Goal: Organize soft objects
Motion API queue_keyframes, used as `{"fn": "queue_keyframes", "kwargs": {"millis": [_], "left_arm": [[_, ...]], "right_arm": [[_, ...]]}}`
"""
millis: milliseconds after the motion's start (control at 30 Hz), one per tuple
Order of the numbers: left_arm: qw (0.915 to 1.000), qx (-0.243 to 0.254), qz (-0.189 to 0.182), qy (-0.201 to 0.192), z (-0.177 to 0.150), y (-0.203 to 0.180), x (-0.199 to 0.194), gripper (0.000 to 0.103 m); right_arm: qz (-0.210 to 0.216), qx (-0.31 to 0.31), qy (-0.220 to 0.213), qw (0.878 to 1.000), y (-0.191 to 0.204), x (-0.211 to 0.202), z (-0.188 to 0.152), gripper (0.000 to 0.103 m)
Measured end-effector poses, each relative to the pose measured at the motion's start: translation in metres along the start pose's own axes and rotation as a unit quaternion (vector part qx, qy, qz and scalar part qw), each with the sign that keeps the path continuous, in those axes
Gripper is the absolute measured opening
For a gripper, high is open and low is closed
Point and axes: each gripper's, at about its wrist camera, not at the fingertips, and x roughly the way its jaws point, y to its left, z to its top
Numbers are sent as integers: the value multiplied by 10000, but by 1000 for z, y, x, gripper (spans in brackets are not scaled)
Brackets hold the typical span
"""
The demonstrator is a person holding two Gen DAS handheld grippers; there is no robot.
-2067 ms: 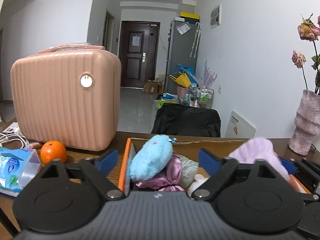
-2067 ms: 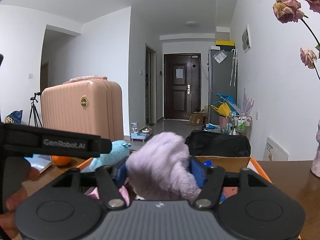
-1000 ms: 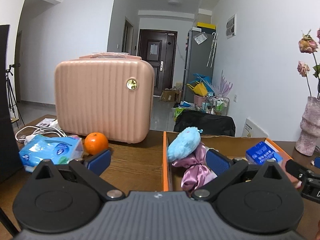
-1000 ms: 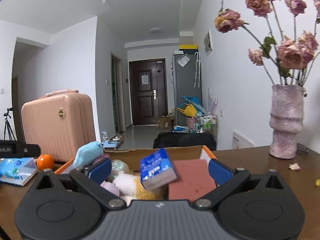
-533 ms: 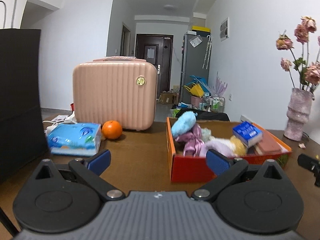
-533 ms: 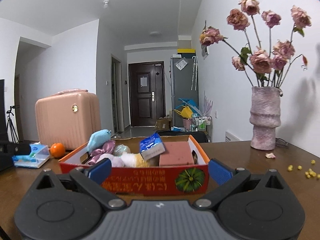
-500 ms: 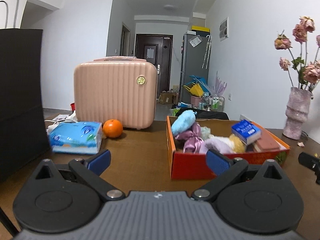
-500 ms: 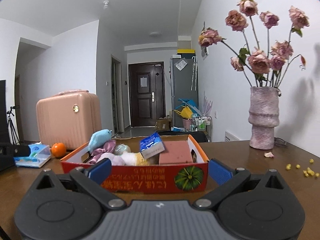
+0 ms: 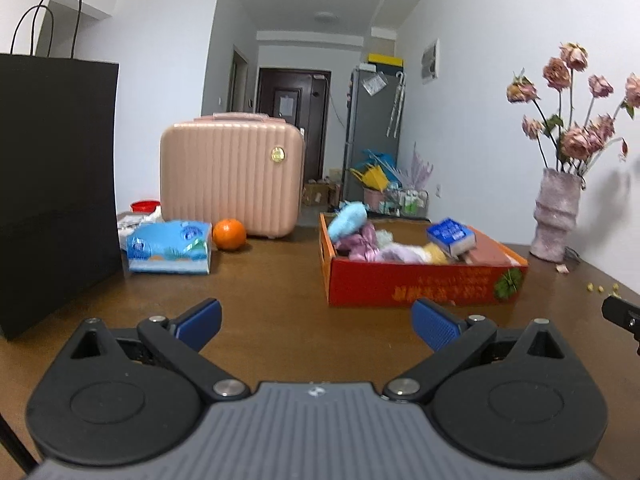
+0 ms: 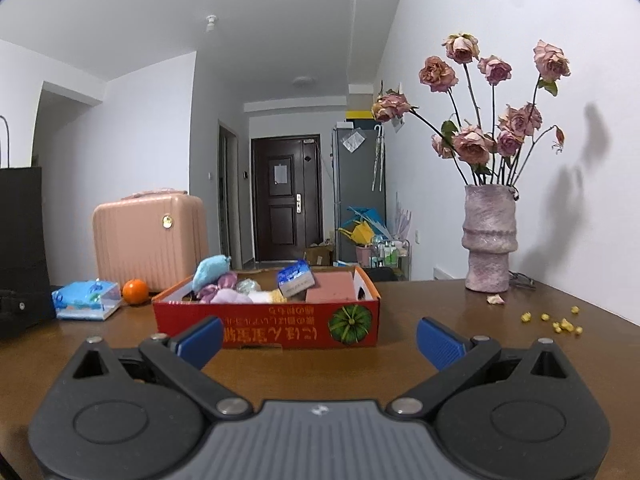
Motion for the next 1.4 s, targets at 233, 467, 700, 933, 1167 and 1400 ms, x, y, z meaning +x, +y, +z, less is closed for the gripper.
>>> {"fn": "queue_keyframes", "kwargs": {"millis": [233, 467, 700, 933, 1167, 1400], "left_arm": [[9998, 196, 52, 71, -16, -6, -27, 103], [9994, 351, 47, -15, -25, -15, -53, 103], [9991, 407, -70, -73, -26, -20, -62, 103], [9991, 414, -46, -103, -25, -21, -64, 103], [9990, 418, -35, -141, -25, -19, -67, 103], [9990, 417, -27, -138, -25, -20, -67, 103]], "right_arm": [[0, -59, 145, 9999, 4, -28, -9, 103], [43, -111, 278, 9995, 9, -46, -15, 103], [9, -124, 197, 9997, 10, -55, -12, 103], [39, -116, 171, 9998, 10, -58, -11, 103], [42, -110, 147, 9998, 10, -60, -11, 103], [39, -101, 147, 9998, 10, -61, -11, 103]]}}
